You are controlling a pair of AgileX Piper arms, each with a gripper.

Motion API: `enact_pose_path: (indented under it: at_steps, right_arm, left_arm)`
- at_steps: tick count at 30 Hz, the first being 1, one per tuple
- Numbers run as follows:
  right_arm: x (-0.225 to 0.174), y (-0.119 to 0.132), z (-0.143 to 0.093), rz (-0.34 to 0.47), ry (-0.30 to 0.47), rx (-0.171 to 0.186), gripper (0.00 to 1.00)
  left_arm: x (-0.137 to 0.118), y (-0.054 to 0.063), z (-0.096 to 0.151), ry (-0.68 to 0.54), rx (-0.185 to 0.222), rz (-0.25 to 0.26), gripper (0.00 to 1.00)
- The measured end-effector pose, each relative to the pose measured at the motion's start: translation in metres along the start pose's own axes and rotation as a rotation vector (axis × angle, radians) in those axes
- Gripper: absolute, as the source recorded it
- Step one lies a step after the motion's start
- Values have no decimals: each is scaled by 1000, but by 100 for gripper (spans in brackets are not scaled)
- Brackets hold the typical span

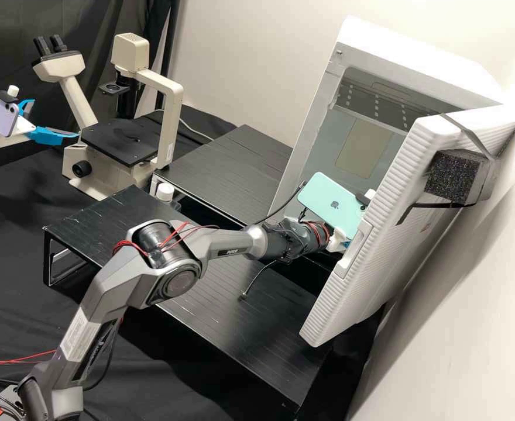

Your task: Take out the petri dish and place it under the microscope.

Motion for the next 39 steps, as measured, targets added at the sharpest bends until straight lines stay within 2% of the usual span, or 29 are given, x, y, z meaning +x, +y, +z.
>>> enact_pose_path:
  at_steps: [11,18,21,31,39]
  right_arm:
    - [-33,6,-3,-5,11,4,0]
    - [-71,-5,-4,-73,56,11,0]
    - [-93,-10,-4,-104,86,1,0]
    - [-163,-36,-15,-239,306,-57,0]
    - [-205,-82,-47,-365,472,-129,0]
  left_arm:
    - [0,0,0,0,0,0,100]
    - [0,0,0,0,0,0,100]
    - [0,0,0,0,0,0,100]
    - [0,0,0,0,0,0,100]
    - [0,0,0,0,0,0,100]
